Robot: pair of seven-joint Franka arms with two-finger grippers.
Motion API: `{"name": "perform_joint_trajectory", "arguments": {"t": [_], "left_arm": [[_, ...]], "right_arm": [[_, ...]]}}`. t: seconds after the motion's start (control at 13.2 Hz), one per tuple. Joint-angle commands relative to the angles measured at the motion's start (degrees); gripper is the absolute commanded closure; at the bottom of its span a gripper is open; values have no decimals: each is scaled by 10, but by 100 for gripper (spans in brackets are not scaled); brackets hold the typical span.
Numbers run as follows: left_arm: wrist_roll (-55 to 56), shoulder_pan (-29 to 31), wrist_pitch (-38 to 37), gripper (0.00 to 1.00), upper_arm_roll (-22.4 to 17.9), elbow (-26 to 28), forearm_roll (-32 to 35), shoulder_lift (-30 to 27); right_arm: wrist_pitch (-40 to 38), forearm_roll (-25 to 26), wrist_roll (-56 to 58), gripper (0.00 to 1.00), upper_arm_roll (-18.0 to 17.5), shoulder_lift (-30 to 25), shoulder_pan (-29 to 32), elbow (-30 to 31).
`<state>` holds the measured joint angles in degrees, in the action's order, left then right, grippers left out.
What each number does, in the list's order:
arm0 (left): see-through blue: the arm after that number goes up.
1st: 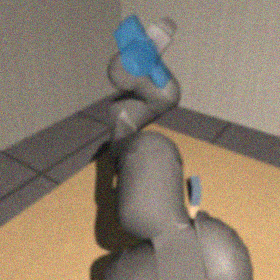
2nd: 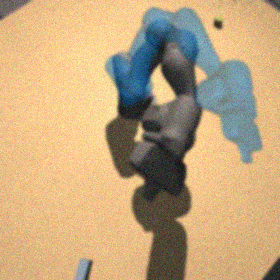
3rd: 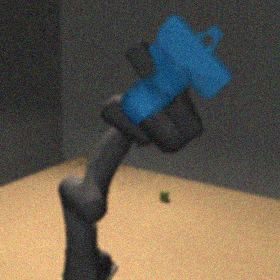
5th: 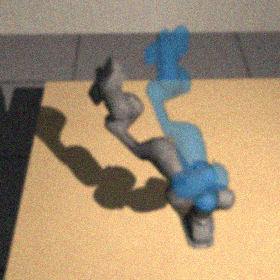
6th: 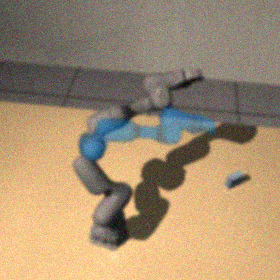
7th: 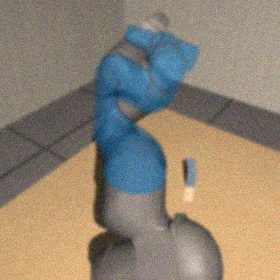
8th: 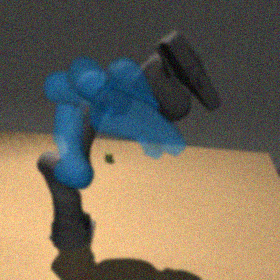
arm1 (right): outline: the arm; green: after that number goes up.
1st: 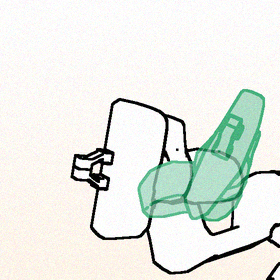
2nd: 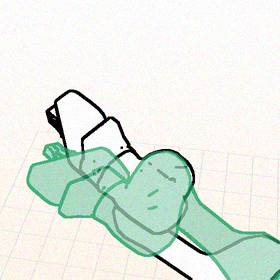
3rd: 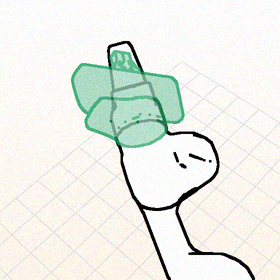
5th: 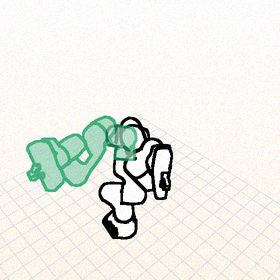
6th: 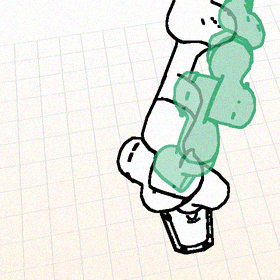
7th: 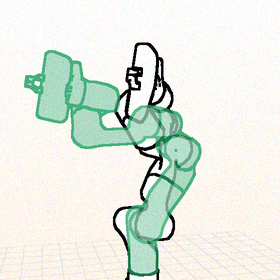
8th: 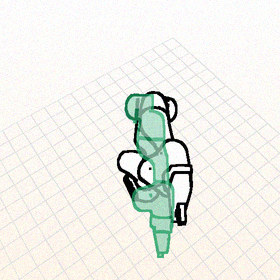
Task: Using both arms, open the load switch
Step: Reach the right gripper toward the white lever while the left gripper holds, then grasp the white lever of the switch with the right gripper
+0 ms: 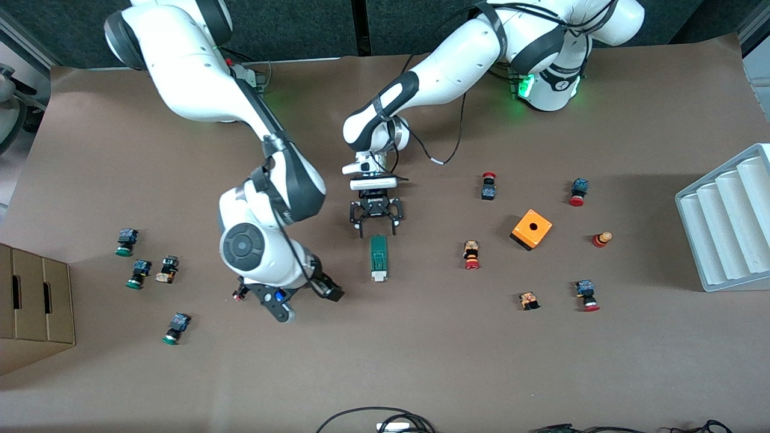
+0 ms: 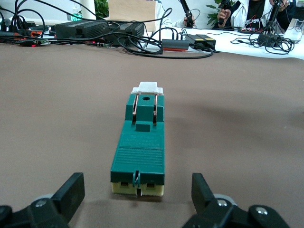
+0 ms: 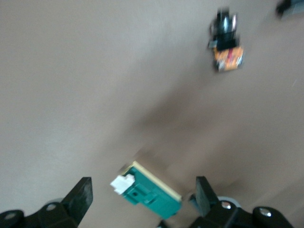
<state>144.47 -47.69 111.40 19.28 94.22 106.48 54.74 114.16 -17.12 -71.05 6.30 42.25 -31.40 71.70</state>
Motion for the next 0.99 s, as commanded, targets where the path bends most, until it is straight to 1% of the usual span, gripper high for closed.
{"name": "perform_joint_trajectory", "arguments": {"t": [0.0, 0.23, 0.3, 0.53, 0.91], "left_arm": [[10, -6, -11, 1, -3, -10, 9, 7], [9, -6, -11, 1, -3, -10, 9, 7], [9, -6, -11, 1, -3, -10, 9, 7], [9, -6, -10, 1, -3, -10, 9, 7], [9, -6, -10, 1, -3, -10, 9, 7]], "right_arm": [[23, -43, -98, 2, 8, 41, -18, -30], [59, -98, -195, 2, 4, 78, -26, -33], [62, -119, -219, 2, 4, 93, -31, -47], [73, -178, -249, 4, 4, 122, -32, -57], [71, -187, -273, 5, 2, 137, -37, -57]]}}
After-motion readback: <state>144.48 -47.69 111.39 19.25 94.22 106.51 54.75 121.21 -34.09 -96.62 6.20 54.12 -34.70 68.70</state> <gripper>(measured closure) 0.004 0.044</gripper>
